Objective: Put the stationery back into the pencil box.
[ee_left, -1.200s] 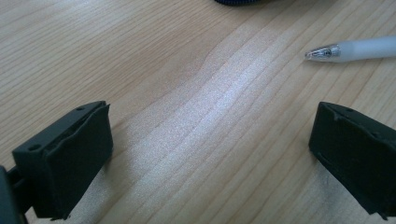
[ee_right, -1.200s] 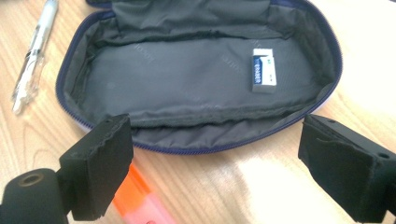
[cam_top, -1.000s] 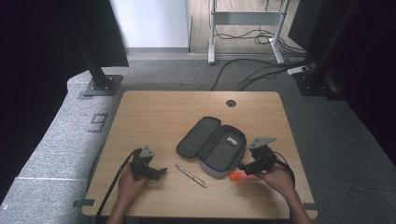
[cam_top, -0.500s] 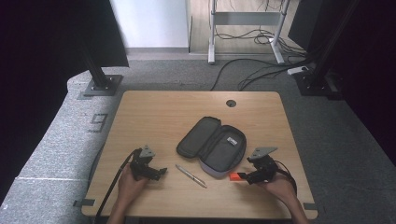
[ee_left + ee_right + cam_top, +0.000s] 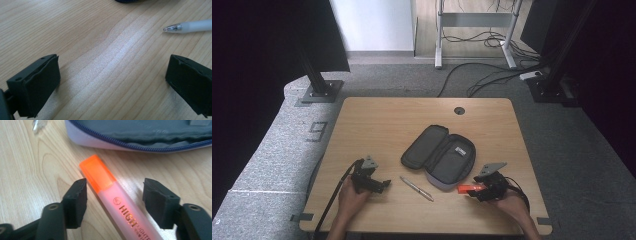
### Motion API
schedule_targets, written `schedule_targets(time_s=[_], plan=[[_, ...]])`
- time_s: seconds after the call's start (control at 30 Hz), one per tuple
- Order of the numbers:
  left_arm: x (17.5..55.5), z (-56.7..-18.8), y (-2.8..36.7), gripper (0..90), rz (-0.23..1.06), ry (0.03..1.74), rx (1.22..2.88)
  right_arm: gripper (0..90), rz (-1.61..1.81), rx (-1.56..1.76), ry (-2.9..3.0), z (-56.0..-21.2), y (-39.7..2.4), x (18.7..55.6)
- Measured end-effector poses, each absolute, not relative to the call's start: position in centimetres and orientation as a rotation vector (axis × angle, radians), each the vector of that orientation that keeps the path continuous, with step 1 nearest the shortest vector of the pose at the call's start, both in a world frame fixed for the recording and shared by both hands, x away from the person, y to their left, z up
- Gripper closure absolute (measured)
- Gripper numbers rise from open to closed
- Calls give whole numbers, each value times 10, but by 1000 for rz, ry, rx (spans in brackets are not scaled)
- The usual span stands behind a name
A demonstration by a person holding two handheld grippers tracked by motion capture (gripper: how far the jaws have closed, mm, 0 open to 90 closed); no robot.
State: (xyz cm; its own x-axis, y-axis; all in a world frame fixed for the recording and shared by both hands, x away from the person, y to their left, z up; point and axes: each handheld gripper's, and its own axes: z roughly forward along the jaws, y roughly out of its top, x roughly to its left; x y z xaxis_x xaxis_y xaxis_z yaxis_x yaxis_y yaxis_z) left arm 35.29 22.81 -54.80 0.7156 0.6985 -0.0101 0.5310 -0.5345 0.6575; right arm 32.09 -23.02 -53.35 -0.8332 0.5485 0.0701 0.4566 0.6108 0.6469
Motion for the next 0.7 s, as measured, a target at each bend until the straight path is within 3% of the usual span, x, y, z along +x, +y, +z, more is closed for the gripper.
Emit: schedule_targets(time_s=[0.43,0.7], plan=[[353,-548,228,0,335,929,2270,612,990,730,2724,-535,-235,303],[353,-548,228,0,336,929,2270,653,997,780,2727,-534,-239,295]])
